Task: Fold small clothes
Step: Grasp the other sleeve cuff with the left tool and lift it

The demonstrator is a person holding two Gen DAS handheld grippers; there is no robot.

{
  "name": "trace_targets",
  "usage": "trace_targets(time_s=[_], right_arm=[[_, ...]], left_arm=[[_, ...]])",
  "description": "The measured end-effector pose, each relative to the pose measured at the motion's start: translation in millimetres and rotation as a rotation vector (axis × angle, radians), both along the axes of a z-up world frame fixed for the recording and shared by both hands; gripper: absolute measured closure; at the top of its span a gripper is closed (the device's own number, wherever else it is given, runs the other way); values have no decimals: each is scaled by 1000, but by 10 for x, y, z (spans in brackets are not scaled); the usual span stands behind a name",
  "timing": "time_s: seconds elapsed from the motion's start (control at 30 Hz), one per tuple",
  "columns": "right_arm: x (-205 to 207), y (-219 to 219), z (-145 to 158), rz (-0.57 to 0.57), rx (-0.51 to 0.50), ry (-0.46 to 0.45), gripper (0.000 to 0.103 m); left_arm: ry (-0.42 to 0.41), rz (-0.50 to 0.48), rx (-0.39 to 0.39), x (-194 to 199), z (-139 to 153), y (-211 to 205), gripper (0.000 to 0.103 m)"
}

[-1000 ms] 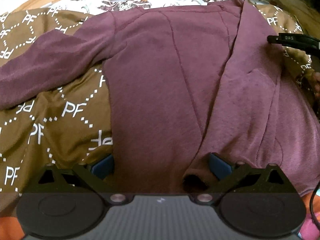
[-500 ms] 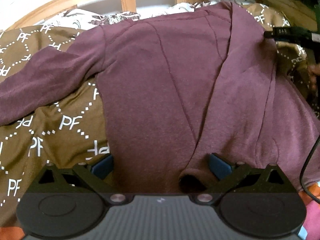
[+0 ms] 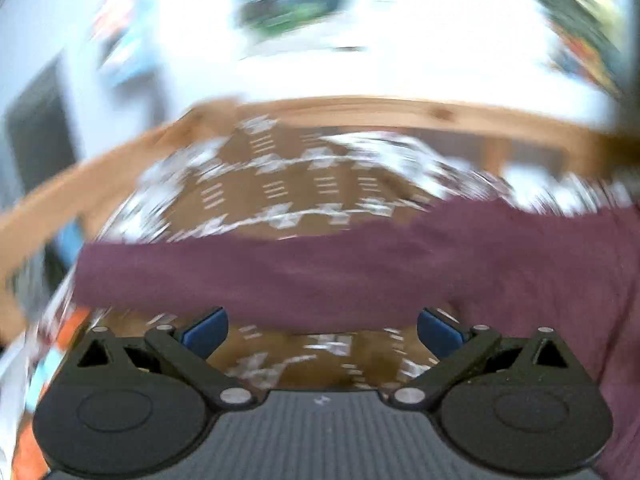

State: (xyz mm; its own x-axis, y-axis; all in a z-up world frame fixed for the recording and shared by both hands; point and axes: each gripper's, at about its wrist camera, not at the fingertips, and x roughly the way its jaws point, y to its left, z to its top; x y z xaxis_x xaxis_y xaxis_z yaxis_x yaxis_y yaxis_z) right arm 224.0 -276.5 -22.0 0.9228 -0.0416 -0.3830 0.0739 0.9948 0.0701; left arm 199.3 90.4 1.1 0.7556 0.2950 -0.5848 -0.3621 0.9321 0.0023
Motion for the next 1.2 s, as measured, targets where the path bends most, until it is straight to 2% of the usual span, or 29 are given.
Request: trace_targets(time_s=[0.1, 0.17, 0.23, 0.33, 0.43, 0.5, 0.53, 0.6, 0.63, 0.7, 0.8, 0.97, 1.07, 1.2], right_arm=[[-169, 196, 30, 34, 17, 19, 1], [-292, 313, 18, 61, 26, 27, 1], [-387, 402, -21, 78, 36, 43, 1], [-443, 508, -91, 96, 33, 80, 1], [-403, 562, -153, 106, 4, 108, 1], [-379, 554, -184, 101, 20, 119, 1], [-368, 541, -197, 101, 35, 126, 1], [-345, 500, -227, 96, 52, 137, 1], [-339, 485, -241, 91, 57, 144, 1], [-318, 446, -262, 77, 62, 160, 1], [-285, 400, -288, 45, 73, 174, 1], [-245, 359, -323, 3, 64, 187, 1], [-229, 353, -331, 4, 70, 190, 1], [-228, 376, -317, 16, 64, 185, 1]], left_arm=[[-18, 144, -213, -88, 49, 625, 1], [-17, 238, -328, -135, 54, 1000, 1], [-20, 296, -405, -180, 50, 1306, 1], [-46, 368, -471, -194, 13, 1665, 1], [-81, 442, -541, -248, -107, 1897, 13], [-120, 494, -566, -270, -195, 1944, 30], [-142, 524, -568, -272, -234, 1940, 36], [-187, 572, -551, -285, -281, 1900, 64], [-200, 590, -529, -283, -279, 1865, 68], [-225, 600, -464, -240, -265, 1757, 95], [-258, 553, -372, -171, -201, 1617, 101], [-351, 434, -196, -177, -37, 1318, 102], [-400, 361, -131, -174, 22, 1165, 102], [-457, 234, -80, -180, 167, 912, 102]])
